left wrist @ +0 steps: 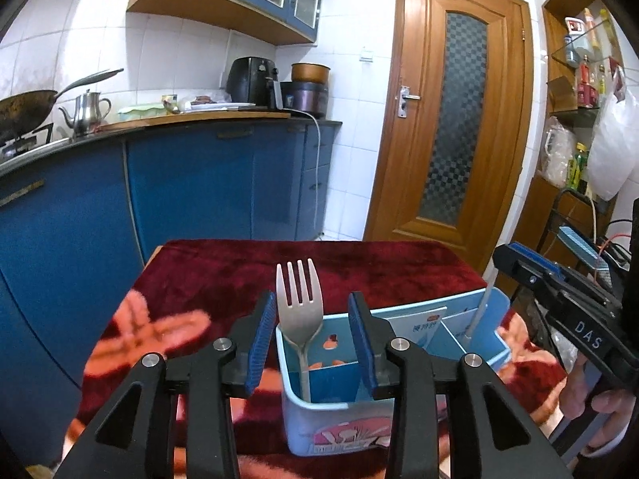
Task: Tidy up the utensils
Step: 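Lift the fork with the left tool while the right tool carries the chopstick into the blue box, then open both tools to release the fork and chopstick into the box, then grasp a white plastic chopstick with the left tool while the right tool grasps a wooden chopstick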
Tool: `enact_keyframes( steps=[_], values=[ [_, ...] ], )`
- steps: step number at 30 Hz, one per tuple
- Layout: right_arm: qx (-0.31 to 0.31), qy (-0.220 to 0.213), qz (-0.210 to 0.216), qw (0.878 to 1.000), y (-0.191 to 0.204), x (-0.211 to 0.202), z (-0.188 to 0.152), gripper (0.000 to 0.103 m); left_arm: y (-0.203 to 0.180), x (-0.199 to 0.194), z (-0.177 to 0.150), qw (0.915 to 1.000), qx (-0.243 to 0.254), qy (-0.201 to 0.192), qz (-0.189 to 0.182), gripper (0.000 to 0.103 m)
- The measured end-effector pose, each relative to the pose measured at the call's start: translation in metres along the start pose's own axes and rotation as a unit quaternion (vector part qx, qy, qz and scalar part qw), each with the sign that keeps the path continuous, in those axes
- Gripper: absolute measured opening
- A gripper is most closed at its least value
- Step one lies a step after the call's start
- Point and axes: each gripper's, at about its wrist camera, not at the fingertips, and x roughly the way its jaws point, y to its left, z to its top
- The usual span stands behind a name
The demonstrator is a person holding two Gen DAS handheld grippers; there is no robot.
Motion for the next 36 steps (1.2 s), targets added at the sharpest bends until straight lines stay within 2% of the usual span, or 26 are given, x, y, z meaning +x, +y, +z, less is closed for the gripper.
enact_keyframes(
  steps=[7, 14, 20, 28, 36],
  values=[
    [0.006, -0.009, 0.002, 1.0, 0.002, -0.029, 0.005, 0.035, 0.001, -0.023, 0.001, 0.9999, 0.001, 0.004, -0.009, 0.039],
    [0.002, 0.029, 0.0, 1.0, 0.008, -0.055, 0.006, 0.036, 0.001, -0.05, -0.004, 0.9995, 0.018, 0.024, -0.007, 0.039],
    [0.005, 0.086, 0.006, 0.996, 0.012, -0.071, -0.005, 0.036, 0.0, -0.07, -0.013, 0.9975, 0.03, 0.063, -0.009, 0.042],
    [0.008, 0.185, 0.01, 0.983, 0.014, -0.074, -0.03, 0.036, -0.002, -0.081, -0.036, 0.9895, 0.047, 0.137, -0.007, 0.044],
    [0.013, 0.295, 0.004, 0.955, 0.016, -0.064, -0.061, 0.036, 0.0, -0.076, -0.066, 0.9742, 0.051, 0.22, -0.012, 0.044]
  ],
)
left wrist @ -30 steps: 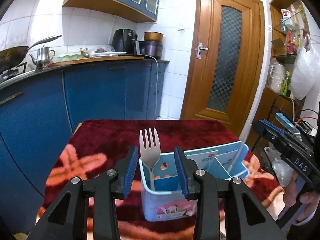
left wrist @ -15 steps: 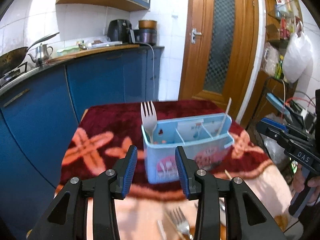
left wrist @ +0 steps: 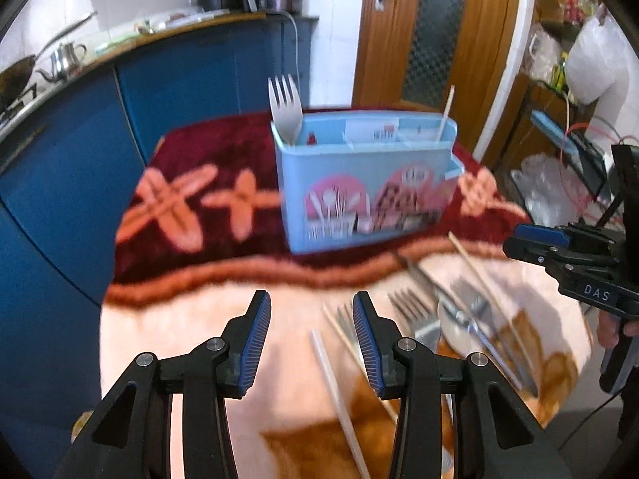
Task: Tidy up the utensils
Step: 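Grasp a white plastic chopstick with the left tool while the right tool grasps a wooden chopstick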
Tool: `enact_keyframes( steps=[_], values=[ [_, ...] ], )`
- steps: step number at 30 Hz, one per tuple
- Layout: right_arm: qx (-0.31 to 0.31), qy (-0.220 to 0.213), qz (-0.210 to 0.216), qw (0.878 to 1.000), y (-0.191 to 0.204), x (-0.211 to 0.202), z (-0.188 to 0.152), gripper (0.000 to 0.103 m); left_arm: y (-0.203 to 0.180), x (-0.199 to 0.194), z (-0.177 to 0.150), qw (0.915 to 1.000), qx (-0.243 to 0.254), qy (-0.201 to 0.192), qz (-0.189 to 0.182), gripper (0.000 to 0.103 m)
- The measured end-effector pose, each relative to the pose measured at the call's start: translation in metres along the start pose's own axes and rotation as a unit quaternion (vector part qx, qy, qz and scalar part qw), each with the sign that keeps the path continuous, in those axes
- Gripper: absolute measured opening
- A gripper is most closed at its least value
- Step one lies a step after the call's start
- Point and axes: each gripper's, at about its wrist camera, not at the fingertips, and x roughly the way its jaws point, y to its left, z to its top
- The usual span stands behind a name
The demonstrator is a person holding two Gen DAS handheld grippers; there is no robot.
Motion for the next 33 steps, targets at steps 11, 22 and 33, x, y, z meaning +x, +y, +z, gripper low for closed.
enact_keyframes(
  steps=[11, 22, 33],
  values=[
    [0.007, 0.111, 0.004, 0.994, -0.005, 0.034, -0.015, 0.036, -0.006, 0.032, -0.022, 0.9958, 0.0, 0.09, -0.014, 0.044],
    [0.004, 0.151, 0.019, 0.988, -0.01, 0.049, -0.011, 0.019, -0.007, 0.053, -0.03, 0.9877, -0.026, 0.145, -0.051, 0.024],
    [0.023, 0.178, 0.025, 0.983, -0.018, 0.067, 0.002, 0.019, -0.002, 0.062, -0.025, 0.9844, -0.038, 0.158, -0.067, 0.022]
  ],
)
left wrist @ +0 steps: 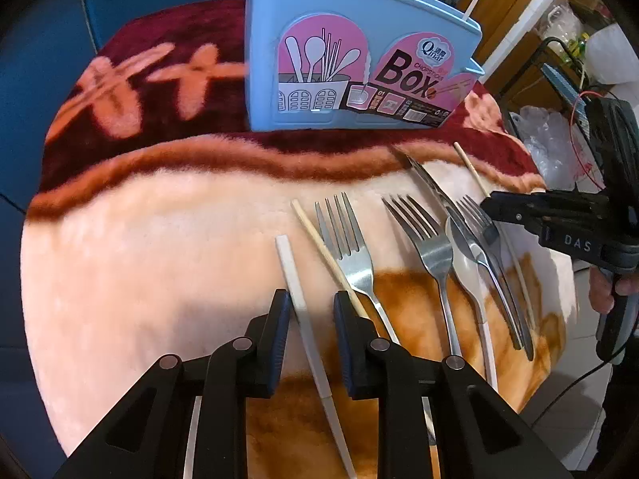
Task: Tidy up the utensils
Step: 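Grasp a white plastic chopstick with the left tool while the right tool grasps a wooden chopstick, then carry the white chopstick with the left tool while the right tool lowers the wooden chopstick into the box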
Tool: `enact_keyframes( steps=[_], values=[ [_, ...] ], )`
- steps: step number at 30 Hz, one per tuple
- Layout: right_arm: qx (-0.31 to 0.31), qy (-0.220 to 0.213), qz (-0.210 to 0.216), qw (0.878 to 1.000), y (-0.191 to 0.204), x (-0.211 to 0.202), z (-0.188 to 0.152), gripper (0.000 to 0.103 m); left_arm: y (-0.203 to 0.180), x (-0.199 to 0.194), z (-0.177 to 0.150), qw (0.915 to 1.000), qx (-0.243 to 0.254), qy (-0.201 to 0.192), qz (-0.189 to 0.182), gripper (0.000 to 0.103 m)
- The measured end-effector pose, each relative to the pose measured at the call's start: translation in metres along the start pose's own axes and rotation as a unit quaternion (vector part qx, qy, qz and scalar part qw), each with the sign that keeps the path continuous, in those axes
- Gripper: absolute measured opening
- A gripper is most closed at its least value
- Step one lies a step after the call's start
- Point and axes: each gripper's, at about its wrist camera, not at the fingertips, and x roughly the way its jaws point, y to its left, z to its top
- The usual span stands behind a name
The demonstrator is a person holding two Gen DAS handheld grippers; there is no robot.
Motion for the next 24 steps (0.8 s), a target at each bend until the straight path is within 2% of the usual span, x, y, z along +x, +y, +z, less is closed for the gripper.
enact_keyframes(
  steps=[4, 9, 14, 19, 24],
  values=[
    [0.002, -0.001, 0.006, 1.0, -0.001, 0.002, 0.003, 0.019, 0.003, 0.001, 0.001, 1.0, -0.003, -0.003, 0.002, 0.012],
    [0.0, -0.017, 0.001, 1.0, -0.006, -0.001, -0.002, 0.01, 0.011, -0.002, -0.001, 0.9995, -0.021, -0.014, -0.017, 0.007],
    [0.002, -0.068, 0.003, 0.998, -0.009, -0.008, -0.015, 0.007, 0.01, -0.011, -0.007, 0.9979, -0.036, -0.039, -0.038, 0.007],
    [0.014, -0.118, 0.027, 0.993, -0.011, -0.025, -0.031, 0.007, 0.003, -0.031, -0.01, 0.9952, -0.022, -0.088, -0.035, 0.007],
    [0.022, -0.181, 0.046, 0.982, -0.012, -0.046, -0.041, 0.007, -0.003, -0.052, -0.008, 0.9873, -0.015, -0.154, -0.033, 0.007]
  ],
)
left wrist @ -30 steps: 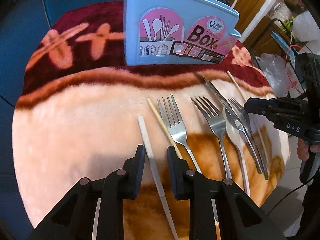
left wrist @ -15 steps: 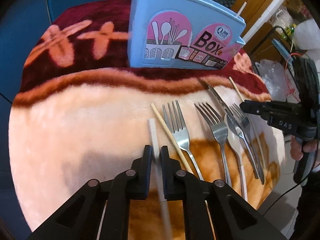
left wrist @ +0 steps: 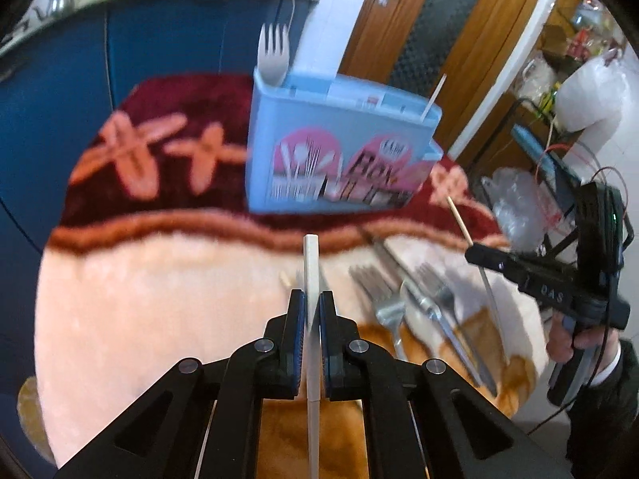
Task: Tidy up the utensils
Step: 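Carry the white chopstick with the left tool while the right tool lowers the wooden chopstick into the box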
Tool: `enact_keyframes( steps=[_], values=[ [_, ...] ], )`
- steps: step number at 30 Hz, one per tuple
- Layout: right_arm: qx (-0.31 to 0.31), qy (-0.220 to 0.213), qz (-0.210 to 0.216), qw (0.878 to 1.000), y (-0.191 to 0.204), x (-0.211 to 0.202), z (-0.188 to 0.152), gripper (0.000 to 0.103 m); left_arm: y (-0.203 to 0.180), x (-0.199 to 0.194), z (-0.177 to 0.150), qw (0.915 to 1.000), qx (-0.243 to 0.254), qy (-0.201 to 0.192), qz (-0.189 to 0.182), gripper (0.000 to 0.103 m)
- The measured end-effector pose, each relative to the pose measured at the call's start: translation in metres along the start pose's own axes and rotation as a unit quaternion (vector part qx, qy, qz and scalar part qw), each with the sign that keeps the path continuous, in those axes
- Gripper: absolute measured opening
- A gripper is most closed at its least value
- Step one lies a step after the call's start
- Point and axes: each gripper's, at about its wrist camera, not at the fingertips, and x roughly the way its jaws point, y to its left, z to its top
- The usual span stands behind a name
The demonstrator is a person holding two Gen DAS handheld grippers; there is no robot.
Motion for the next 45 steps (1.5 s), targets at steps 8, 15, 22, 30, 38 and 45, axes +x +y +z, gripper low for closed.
enact_keyframes(
  steps=[8, 15, 22, 30, 38, 45],
  values=[
    [-0.013, -0.13, 0.009, 0.991, 0.011, -0.036, -0.001, 0.007, -0.008, -0.031, 0.028, 0.9942, 0.005, -0.107, 0.002, 0.007],
    [-0.013, -0.188, 0.016, 0.982, 0.012, -0.049, 0.008, 0.007, -0.005, -0.046, 0.072, 0.9808, -0.02, -0.192, 0.029, 0.007],
    [-0.012, -0.214, 0.035, 0.976, 0.013, -0.047, 0.027, 0.007, -0.006, -0.058, 0.11, 0.957, -0.03, -0.286, 0.037, 0.007],
    [-0.02, -0.249, 0.039, 0.968, 0.015, -0.045, 0.051, 0.007, -0.016, -0.05, 0.14, 0.9209, -0.018, -0.382, 0.075, 0.007],
    [-0.032, -0.293, 0.038, 0.955, 0.017, -0.037, 0.083, 0.007, -0.01, -0.014, 0.144, 0.9073, -0.013, -0.407, 0.106, 0.007],
    [-0.053, -0.348, 0.013, 0.936, 0.026, -0.015, 0.11, 0.007, 0.0, 0.007, 0.131, 0.911, -0.021, -0.398, 0.106, 0.007]
  ],
)
